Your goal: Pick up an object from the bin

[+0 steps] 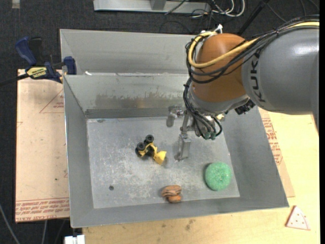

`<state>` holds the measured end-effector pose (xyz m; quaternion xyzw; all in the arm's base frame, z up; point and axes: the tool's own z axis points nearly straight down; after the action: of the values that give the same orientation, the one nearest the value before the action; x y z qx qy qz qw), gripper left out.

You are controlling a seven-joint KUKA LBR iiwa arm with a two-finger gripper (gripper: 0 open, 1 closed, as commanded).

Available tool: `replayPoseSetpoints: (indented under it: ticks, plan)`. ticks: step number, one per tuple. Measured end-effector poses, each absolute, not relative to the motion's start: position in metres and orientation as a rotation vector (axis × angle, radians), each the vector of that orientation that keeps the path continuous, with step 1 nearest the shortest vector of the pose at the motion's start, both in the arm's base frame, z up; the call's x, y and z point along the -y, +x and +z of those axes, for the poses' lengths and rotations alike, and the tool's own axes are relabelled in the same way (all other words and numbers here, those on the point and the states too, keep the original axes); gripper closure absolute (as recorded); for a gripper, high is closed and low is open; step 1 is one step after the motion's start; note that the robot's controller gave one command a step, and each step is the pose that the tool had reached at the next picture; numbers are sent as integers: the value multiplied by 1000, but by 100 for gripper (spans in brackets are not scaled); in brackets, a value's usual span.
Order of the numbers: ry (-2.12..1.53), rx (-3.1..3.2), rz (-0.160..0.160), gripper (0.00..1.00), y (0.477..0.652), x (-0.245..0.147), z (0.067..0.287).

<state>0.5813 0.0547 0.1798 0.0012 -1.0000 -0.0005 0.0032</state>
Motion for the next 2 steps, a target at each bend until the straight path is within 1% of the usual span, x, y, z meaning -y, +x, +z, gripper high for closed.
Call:
replayPoseSetpoints:
  ticks: [1,2]
  plan:
    - [2,3143,-3,0,583,-55,184]
    - [10,3153,-3,0,603,-70,142]
